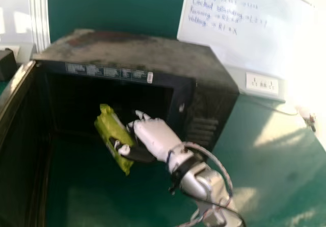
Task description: Put biscuit inside oven
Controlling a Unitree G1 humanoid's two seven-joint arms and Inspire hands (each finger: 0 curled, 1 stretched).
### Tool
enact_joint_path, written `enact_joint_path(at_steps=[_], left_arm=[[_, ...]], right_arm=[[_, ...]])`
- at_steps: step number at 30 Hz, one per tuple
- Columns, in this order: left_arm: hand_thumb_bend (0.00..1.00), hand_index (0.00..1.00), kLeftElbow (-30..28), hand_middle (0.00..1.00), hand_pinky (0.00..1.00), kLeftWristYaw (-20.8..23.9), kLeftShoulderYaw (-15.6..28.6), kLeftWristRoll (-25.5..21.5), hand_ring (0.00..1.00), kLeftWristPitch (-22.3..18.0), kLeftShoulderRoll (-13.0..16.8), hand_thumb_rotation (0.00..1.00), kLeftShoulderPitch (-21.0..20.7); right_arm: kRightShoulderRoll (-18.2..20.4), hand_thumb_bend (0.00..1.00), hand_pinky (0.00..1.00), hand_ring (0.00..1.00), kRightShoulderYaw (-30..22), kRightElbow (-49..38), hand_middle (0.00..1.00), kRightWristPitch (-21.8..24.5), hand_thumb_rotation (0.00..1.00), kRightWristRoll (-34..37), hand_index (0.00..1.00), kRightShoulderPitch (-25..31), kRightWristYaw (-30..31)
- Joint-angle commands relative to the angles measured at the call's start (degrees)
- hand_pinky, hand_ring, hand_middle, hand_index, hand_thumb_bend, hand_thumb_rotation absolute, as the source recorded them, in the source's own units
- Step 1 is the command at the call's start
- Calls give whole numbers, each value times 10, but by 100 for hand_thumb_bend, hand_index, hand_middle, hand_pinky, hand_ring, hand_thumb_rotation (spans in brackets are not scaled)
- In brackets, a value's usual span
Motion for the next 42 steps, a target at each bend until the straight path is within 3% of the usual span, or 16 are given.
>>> enact_joint_path(at_steps=[1,7,14,23,32,36,42], left_arm=[[73,79,0,82,72,3,-5,0,73,-3,-46,58,11],[74,79,-3,83,71,3,-6,0,73,-1,-47,59,18],[71,80,-5,83,60,7,-6,5,71,-2,-52,58,20],[72,80,-4,84,68,7,-16,-2,69,-6,-50,57,26],[73,77,-1,83,60,9,-13,5,66,-13,-51,57,27],[73,78,-1,83,64,15,-7,17,68,-13,-56,56,27],[73,79,-7,82,70,11,-24,-4,70,-10,-48,57,36]], right_arm=[[11,41,38,47,8,20,15,8,0,-3,15,-25,-12],[29,41,39,47,19,84,15,28,0,-6,15,-68,-24],[41,41,38,47,28,180,15,21,0,-5,15,-132,-59],[54,41,38,47,44,319,15,6,0,1,15,-216,-106],[69,41,39,47,63,424,14,-4,0,3,15,-269,-148],[79,42,39,47,67,473,14,-12,0,8,14,-290,-173],[91,41,38,47,72,529,14,-12,0,14,14,-317,-189]])
